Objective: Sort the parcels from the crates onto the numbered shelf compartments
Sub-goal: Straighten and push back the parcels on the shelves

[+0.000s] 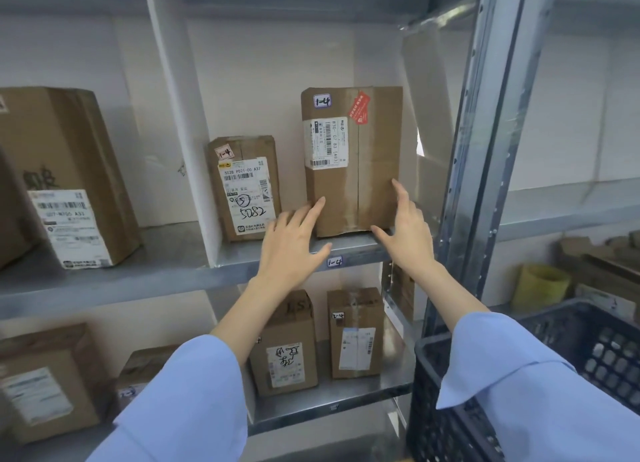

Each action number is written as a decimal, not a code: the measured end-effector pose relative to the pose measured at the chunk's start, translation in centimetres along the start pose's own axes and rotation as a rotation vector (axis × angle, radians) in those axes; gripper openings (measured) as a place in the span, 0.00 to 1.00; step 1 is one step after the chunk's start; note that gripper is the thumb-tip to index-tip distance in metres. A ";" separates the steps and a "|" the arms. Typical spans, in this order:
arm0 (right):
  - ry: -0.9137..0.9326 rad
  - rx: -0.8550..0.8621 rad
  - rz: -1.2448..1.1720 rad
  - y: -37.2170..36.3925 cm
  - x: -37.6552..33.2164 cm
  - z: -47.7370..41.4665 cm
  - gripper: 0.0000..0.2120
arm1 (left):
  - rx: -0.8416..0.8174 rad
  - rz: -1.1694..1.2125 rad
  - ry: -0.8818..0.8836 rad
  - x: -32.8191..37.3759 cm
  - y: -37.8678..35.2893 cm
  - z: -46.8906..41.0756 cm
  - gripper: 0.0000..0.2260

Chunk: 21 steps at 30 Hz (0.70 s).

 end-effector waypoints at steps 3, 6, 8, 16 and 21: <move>0.003 0.010 0.002 -0.2 0.5 -0.8 0.43 | -0.007 -0.003 0.007 0.1 -0.6 -0.5 0.35; -0.003 0.012 -0.012 -0.3 1.1 -1.2 0.43 | -0.037 -0.010 0.013 0.3 -1.3 -1.0 0.35; -0.009 0.004 -0.020 -0.5 1.4 -1.5 0.42 | -0.048 -0.006 0.017 0.5 -1.6 -1.1 0.34; 0.021 0.049 0.019 0.1 1.7 -1.0 0.38 | 0.011 -0.015 0.023 -1.2 0.0 0.1 0.28; 0.036 0.065 0.008 -0.1 1.1 -0.2 0.35 | 0.044 -0.005 0.092 -3.6 1.0 2.5 0.25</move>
Point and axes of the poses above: each hand's wrist, its own z-axis away from the middle knuckle, its own y-axis out of the back of the hand, x = y × z, the point moved 10 cm from there along -z, towards the middle knuckle, and after that the axes turned 14 degrees about -z, right-handed, at the moved point
